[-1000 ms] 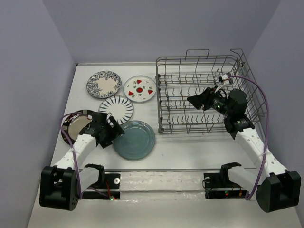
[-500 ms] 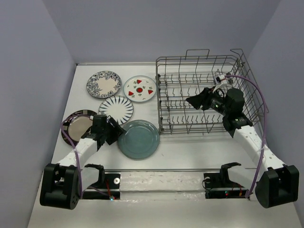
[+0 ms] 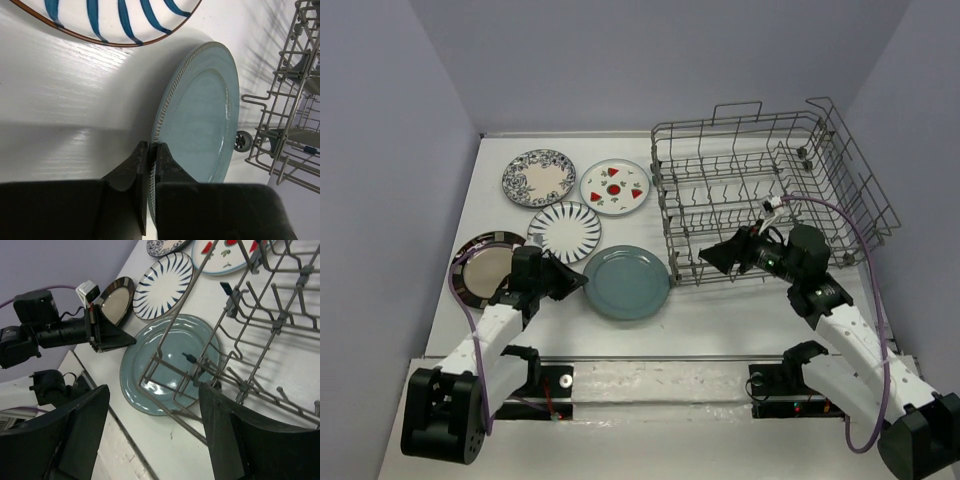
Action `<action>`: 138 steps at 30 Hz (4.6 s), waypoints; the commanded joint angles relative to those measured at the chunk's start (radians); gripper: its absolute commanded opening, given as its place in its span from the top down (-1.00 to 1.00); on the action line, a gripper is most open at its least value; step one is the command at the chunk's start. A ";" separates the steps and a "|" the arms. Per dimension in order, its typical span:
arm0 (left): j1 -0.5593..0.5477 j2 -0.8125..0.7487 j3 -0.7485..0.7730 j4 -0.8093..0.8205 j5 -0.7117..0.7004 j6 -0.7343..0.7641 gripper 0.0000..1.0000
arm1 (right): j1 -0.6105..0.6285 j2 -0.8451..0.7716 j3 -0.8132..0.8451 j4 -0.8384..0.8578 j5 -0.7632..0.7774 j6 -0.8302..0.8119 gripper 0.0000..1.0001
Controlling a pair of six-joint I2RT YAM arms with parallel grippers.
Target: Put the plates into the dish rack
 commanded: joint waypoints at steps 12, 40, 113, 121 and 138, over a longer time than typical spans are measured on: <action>-0.013 -0.214 0.137 -0.186 0.009 0.105 0.88 | 0.072 0.079 0.080 -0.163 0.174 0.014 -0.46; -0.011 -0.344 0.161 -0.061 0.000 0.180 0.88 | 0.416 0.734 0.765 -0.219 0.126 -0.268 -0.18; -0.072 -0.421 0.635 -0.087 -0.307 0.465 -0.93 | 0.365 1.080 1.586 -0.623 -0.350 -0.694 0.86; -0.115 -0.504 0.435 -0.055 -0.149 0.483 -0.98 | 0.116 0.813 1.442 -0.492 0.256 -0.434 0.86; -0.381 -0.622 0.288 -0.102 -0.111 0.560 -0.98 | -0.488 0.687 1.060 -0.147 0.482 -0.537 0.86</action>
